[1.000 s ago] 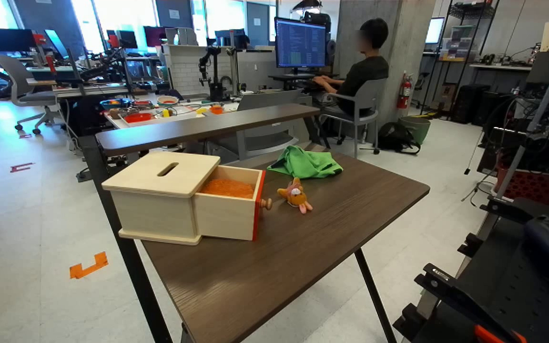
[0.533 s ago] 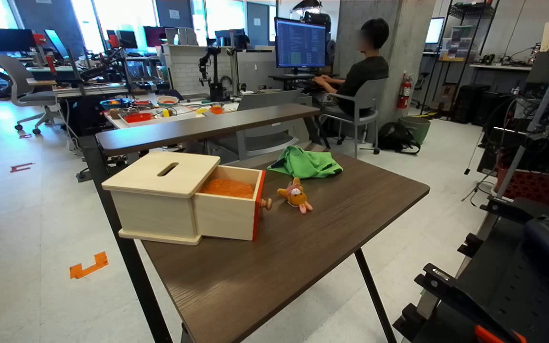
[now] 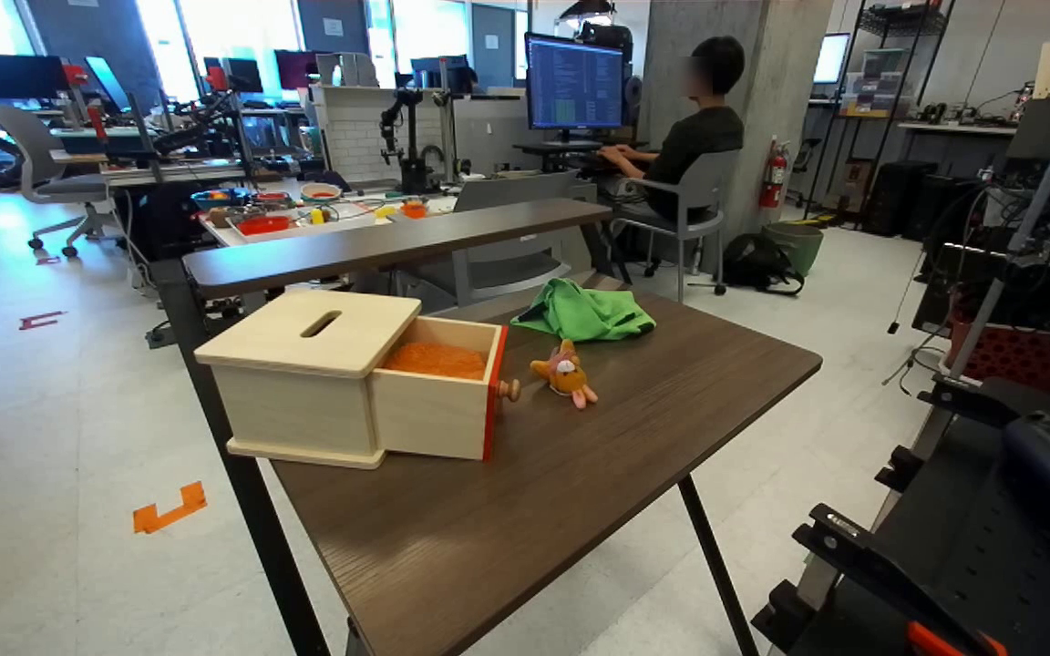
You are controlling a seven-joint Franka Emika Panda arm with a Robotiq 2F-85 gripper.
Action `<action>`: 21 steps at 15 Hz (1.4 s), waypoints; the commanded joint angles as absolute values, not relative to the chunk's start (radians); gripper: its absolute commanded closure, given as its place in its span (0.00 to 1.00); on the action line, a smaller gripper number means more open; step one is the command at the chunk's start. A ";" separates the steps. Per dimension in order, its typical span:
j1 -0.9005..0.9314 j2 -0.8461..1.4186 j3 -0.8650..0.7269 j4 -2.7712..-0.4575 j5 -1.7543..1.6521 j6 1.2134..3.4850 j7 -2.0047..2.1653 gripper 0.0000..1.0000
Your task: Close the drawer of the box.
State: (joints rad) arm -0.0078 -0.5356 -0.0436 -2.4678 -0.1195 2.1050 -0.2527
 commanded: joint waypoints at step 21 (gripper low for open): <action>0.090 0.103 0.030 -2.380 -0.153 2.541 -0.438 0.00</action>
